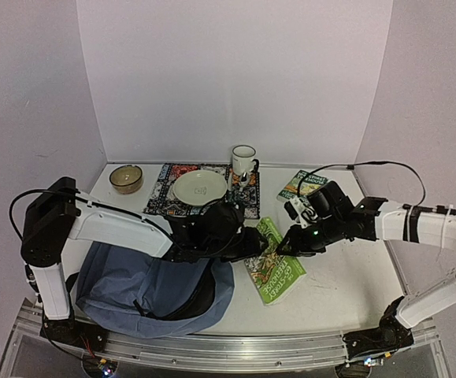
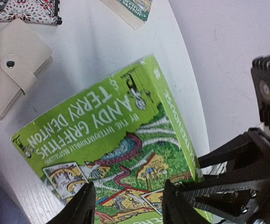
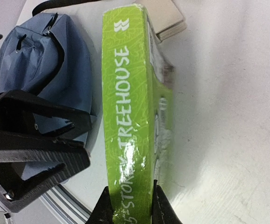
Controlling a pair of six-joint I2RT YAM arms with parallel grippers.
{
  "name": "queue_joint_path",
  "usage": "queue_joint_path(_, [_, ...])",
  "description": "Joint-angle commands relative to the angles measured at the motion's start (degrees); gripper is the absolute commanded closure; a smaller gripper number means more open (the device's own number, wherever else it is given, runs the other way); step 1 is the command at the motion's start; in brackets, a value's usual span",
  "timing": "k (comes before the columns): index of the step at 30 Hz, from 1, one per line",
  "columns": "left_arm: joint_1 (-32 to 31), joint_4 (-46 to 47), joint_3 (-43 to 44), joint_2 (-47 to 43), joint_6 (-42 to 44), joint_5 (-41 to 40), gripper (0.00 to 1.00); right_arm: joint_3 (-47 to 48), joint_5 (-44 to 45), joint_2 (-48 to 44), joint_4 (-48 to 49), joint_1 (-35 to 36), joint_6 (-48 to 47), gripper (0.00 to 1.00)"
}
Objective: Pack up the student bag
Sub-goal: Pick up the book from the center of the board, then pass from the right arm to the left
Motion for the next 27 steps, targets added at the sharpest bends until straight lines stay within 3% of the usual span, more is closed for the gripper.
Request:
queue_joint_path(1, [1.49, 0.59, -0.88, -7.97, 4.22, -2.35, 0.42, 4.18, 2.35, -7.44, -2.59, 0.26, 0.52, 1.0])
queue_joint_path(7, [3.05, 0.66, -4.01, -15.27, 7.39, -1.98, 0.25, 5.56, 2.47, -13.91, 0.01, 0.26, 2.51, 1.0])
queue_joint_path(14, [4.48, 4.09, -9.53, -24.92, 8.51, -1.65, 0.08, 0.35, -1.29, -21.19, 15.3, 0.27, 9.34, 1.0])
queue_joint_path(27, [6.27, 16.92, -17.32, -30.22, 6.89, 7.18, 0.04, -4.6, -9.86, -21.24, 40.99, 0.26, 20.15, 1.0])
